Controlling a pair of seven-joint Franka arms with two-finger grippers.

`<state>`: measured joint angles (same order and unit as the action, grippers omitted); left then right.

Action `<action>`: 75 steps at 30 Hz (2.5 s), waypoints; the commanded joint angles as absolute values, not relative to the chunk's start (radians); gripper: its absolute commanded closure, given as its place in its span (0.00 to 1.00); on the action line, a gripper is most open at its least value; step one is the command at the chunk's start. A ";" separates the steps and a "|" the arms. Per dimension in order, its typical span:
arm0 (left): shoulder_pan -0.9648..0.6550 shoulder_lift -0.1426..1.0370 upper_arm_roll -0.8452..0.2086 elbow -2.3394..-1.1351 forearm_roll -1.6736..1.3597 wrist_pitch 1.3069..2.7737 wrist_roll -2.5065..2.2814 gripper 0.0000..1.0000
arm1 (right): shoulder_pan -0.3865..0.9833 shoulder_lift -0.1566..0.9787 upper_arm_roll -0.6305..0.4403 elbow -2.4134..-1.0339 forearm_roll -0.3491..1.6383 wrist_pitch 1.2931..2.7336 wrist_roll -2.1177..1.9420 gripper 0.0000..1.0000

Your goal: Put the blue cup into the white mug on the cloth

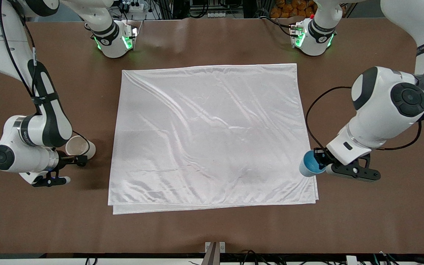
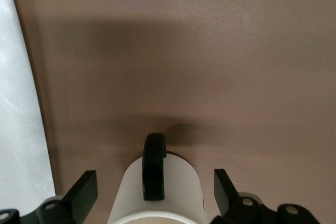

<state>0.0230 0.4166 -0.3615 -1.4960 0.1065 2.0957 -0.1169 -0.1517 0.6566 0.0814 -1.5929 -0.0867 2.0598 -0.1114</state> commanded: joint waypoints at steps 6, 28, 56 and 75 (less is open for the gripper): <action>0.026 0.407 -0.434 -1.493 0.092 2.072 -0.121 1.00 | -0.166 0.666 0.095 -1.594 -0.095 2.062 -0.120 0.77; 0.017 0.402 -0.474 -1.491 0.092 2.056 -0.115 1.00 | -0.111 0.618 0.109 -1.574 -0.097 2.002 -0.103 1.00; 0.015 0.388 -0.505 -1.491 0.097 2.005 -0.118 1.00 | 0.046 0.614 0.229 -1.436 0.007 1.879 0.387 1.00; 0.018 0.383 -0.525 -1.491 0.091 1.994 -0.120 1.00 | 0.218 0.641 0.225 -1.384 0.081 1.943 0.609 1.00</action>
